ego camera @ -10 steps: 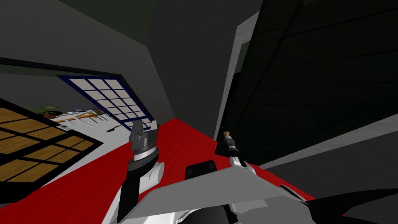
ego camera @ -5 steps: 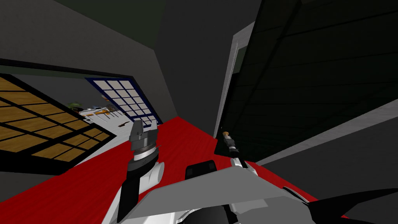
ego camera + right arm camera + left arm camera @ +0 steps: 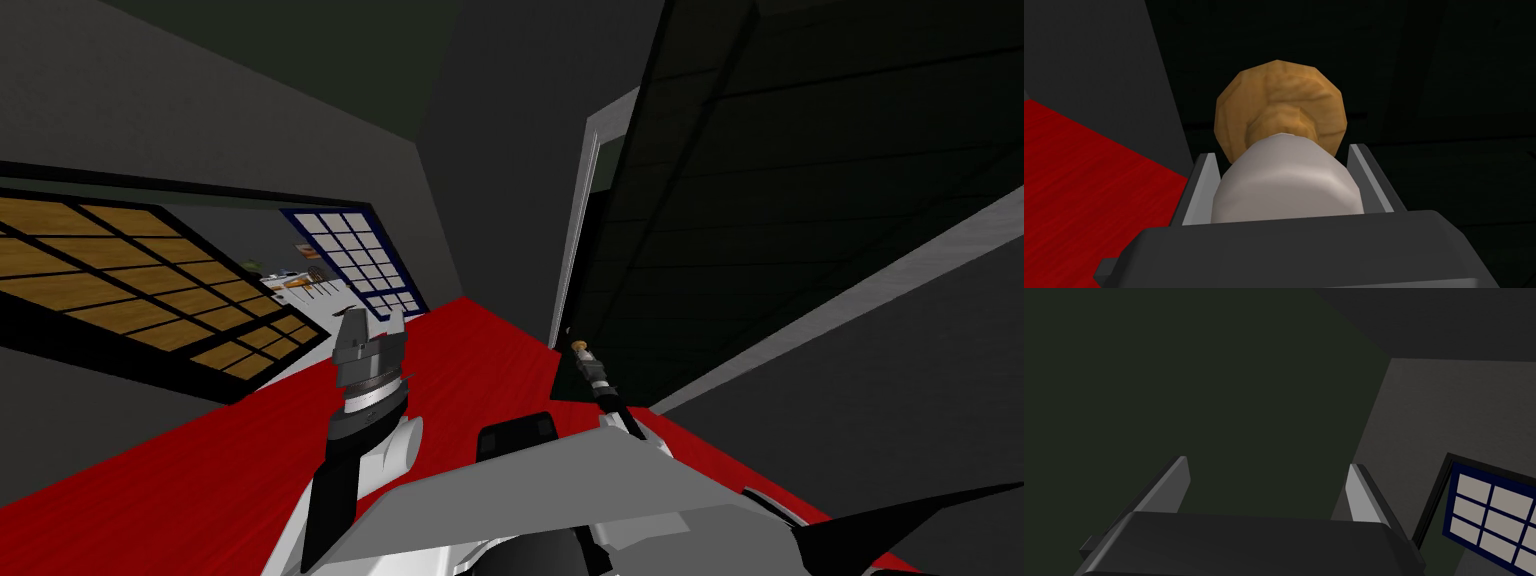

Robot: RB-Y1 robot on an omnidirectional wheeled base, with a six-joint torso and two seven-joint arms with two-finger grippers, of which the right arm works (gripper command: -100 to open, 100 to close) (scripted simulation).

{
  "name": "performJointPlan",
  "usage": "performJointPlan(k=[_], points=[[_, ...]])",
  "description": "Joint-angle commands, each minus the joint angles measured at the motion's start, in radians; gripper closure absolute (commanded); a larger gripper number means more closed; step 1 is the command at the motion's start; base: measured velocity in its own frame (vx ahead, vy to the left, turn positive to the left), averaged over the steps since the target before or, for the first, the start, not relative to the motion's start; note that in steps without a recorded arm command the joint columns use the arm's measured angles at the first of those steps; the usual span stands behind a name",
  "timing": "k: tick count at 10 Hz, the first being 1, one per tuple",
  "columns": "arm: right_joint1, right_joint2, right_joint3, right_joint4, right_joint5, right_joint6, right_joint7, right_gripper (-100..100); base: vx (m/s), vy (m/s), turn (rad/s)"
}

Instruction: Pull the door open

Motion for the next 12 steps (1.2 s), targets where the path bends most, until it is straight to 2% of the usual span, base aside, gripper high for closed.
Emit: performJointPlan(k=[1, 2, 9, 10, 11, 12], points=[[0.0, 0.0, 0.0, 0.0, 0.0, 0.0, 0.0, 100, -0.104, -0.016, 0.018], [0.012, -0.011, 0.019, 0.0, 0.009, -0.014, -0.019, 100, -0.141, -0.022, 0.09], [0.058, -0.078, 0.095, -0.008, 0.048, -0.088, -0.105, 100, -0.224, -0.036, 0.115], [0.063, -0.086, 0.104, -0.009, 0.053, -0.096, -0.115, 100, -0.222, -0.038, 0.094], [0.059, -0.081, 0.096, -0.008, 0.049, -0.087, -0.105, 100, -0.092, -0.013, 0.014], [0.066, -0.089, 0.107, -0.002, 0.054, -0.102, -0.118, 100, -0.123, -0.024, 0.084]])
